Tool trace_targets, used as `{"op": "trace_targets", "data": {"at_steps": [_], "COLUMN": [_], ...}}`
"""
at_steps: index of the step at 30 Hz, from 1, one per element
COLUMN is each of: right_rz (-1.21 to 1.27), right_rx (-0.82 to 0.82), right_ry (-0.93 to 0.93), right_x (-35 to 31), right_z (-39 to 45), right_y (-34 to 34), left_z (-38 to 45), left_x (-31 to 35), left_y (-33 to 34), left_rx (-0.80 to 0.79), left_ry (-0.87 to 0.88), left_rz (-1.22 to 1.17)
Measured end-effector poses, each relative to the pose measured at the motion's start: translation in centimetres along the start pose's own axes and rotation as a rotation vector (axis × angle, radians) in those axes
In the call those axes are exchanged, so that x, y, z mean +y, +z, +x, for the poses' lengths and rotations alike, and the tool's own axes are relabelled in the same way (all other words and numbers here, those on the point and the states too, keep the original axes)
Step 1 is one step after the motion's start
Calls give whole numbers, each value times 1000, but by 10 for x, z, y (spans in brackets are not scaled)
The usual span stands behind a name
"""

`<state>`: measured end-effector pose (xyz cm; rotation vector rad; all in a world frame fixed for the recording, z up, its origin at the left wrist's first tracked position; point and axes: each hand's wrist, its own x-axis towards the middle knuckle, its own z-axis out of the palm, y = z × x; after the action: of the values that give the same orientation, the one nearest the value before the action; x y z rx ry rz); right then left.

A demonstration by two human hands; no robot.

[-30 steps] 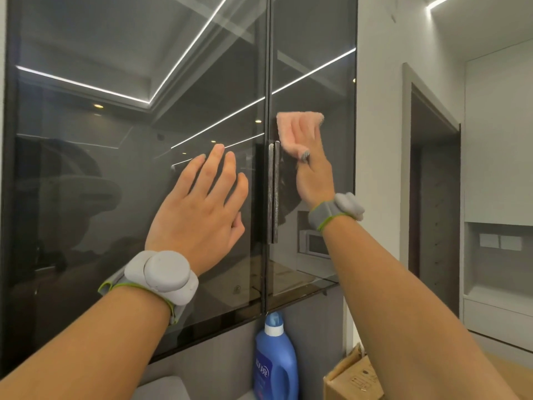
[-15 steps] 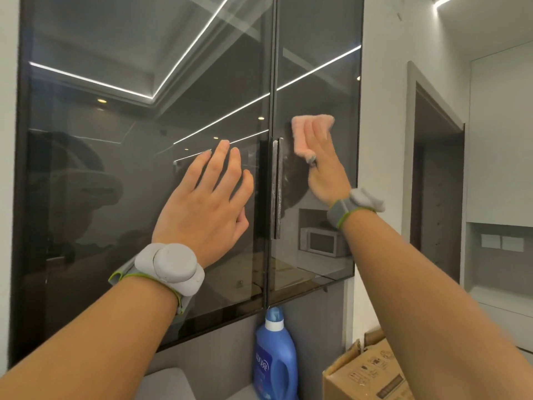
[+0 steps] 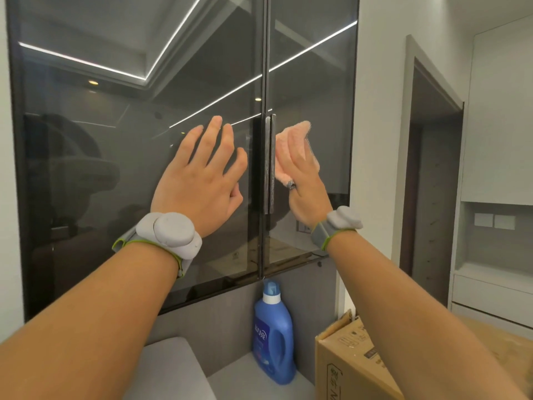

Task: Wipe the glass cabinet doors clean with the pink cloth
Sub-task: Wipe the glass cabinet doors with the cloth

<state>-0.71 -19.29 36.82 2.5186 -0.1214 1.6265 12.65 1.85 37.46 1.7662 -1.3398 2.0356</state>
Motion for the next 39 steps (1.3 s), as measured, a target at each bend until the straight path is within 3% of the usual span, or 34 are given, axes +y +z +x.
{"op": "trace_targets", "data": {"at_steps": [8,12,14,19,24,28,32,36,38,39], "right_rz": [-101,-11,-7,115,93,-86,-133,-210,-182,-116], "right_rx": [-36,213,208,117,81,-5,24,-74,-78,-61], "right_ry": [-119,206,276,-10,-41,-135,-235,-324,-285,-168], "right_x": [2,-5,-7,-14,-13,8,8,12,17,19], "right_z": [-50,13,44,48,5,-35,-67,-96,-94,-89], "right_y": [7,-6,-14,-16,-1,14,26,23,15,11], "left_z": [0,-1,-2,-6,-4,-2,-3,-2,-2,-3], "left_x": [3,2,5,8,7,8,8,7,7,7], "left_y": [-5,-4,-1,3,3,2,2,-1,-2,-3], "left_rx": [-36,-34,-25,-7,4,8,7,-24,-42,-45], "left_ry": [-15,-14,-13,-22,-24,-21,-22,-13,-10,-8], "left_rz": [13,6,3,-17,-25,-29,-26,-15,-22,-33]}}
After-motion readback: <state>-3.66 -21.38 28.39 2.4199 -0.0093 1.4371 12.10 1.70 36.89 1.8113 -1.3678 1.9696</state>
